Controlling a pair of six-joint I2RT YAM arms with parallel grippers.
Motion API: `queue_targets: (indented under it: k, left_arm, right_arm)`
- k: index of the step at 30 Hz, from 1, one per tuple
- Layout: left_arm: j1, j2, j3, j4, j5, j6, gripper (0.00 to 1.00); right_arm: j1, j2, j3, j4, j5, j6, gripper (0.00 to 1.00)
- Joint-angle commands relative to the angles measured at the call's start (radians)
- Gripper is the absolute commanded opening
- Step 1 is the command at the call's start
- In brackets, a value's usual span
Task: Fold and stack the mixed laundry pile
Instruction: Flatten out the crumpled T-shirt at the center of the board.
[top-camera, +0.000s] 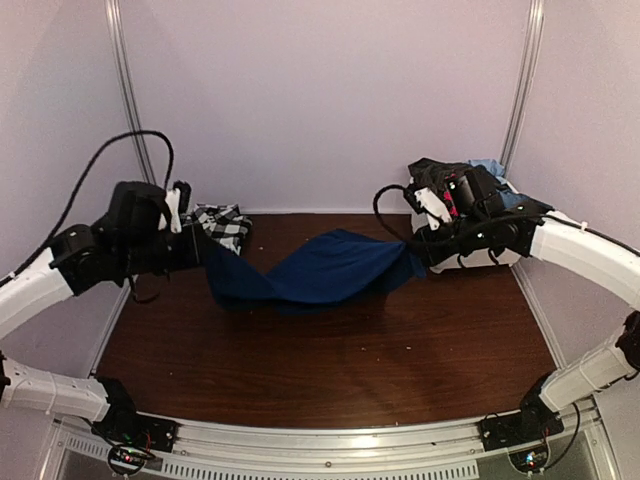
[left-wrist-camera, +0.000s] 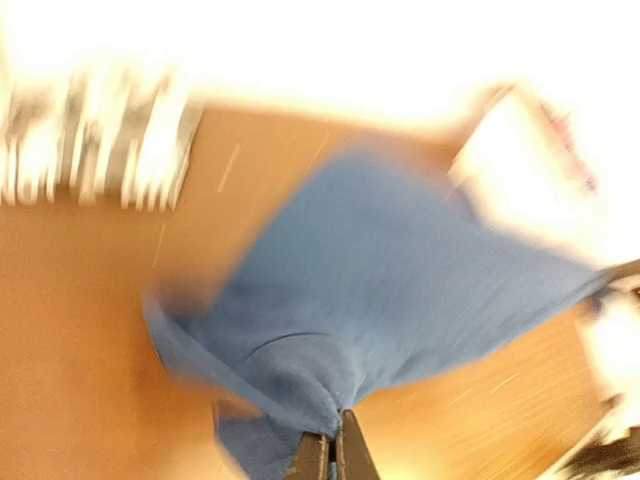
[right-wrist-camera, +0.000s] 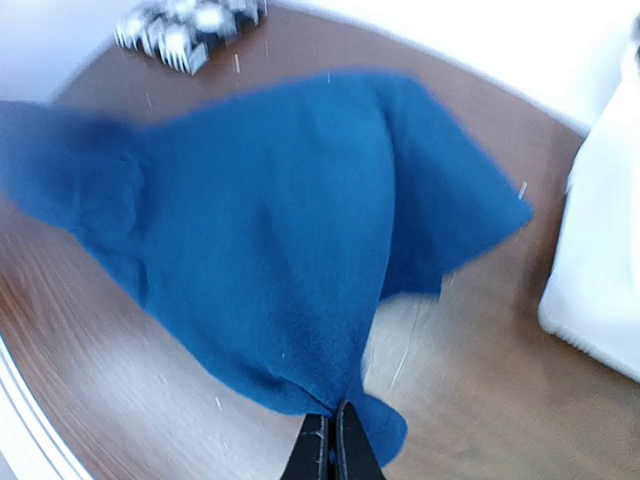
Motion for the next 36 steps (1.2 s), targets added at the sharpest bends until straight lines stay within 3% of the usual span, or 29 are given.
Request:
queue_targets:
  k: [1, 8, 13, 14, 17, 19, 21, 23, 26, 28, 31, 34, 36]
  left_arm:
    - [0.007, -0.069, 0.257, 0.018, -0.039, 0.253, 0.0]
    - [0.007, -0.155, 0.51, 0.084, 0.161, 0.37, 0.0]
    - [0.007, -0.159, 0.633, 0.106, 0.255, 0.408, 0.0]
    - [0.007, -0.153, 0.648, 0.096, 0.243, 0.41, 0.0]
    - [0.007, -0.118, 0.67, 0.059, 0.033, 0.41, 0.0]
    - [0.007, -0.072, 0.68, 0.033, -0.13, 0.417, 0.0]
    - [0.036, -0.006, 0.683, 0.057, -0.206, 0.42, 0.0]
    - [0.149, 0.064, 0.694, 0.089, -0.121, 0.372, 0.0]
    - [0.461, 0.187, 0.666, 0.229, 0.313, 0.191, 0.0]
    - [0.544, 0.294, 0.692, 0.341, 0.392, 0.165, 0.0]
    - [0.631, 0.527, 0.971, 0.359, 0.477, 0.145, 0.0]
    - [0.722, 0.765, 1.292, 0.402, 0.617, 0.027, 0.0]
    - [0.748, 0.869, 1.461, 0.495, 0.687, -0.067, 0.0]
  right_arm:
    - [0.011, -0.107, 0.192, -0.033, 0.052, -0.045, 0.0]
    - [0.17, -0.136, 0.583, -0.205, 0.125, -0.136, 0.0]
    - [0.253, -0.124, 0.699, -0.246, 0.176, -0.148, 0.0]
    - [0.254, -0.129, 0.687, -0.232, 0.197, -0.147, 0.0]
    - [0.234, -0.129, 0.619, -0.166, 0.346, -0.162, 0.0]
    - [0.119, -0.107, 0.575, -0.119, 0.372, -0.147, 0.0]
    - [0.0, -0.082, 0.523, -0.036, 0.297, -0.119, 0.0]
    - [-0.075, -0.027, 0.5, 0.053, 0.231, -0.101, 0.0]
    - [-0.135, 0.11, 0.578, 0.096, 0.165, -0.098, 0.0]
    - [-0.166, 0.233, 0.686, 0.095, 0.111, -0.11, 0.0]
    - [-0.204, 0.495, 1.062, -0.016, 0.098, -0.124, 0.0]
    - [-0.218, 0.694, 1.461, -0.096, 0.088, -0.14, 0.0]
    - [-0.227, 0.71, 1.548, -0.03, 0.104, -0.147, 0.0]
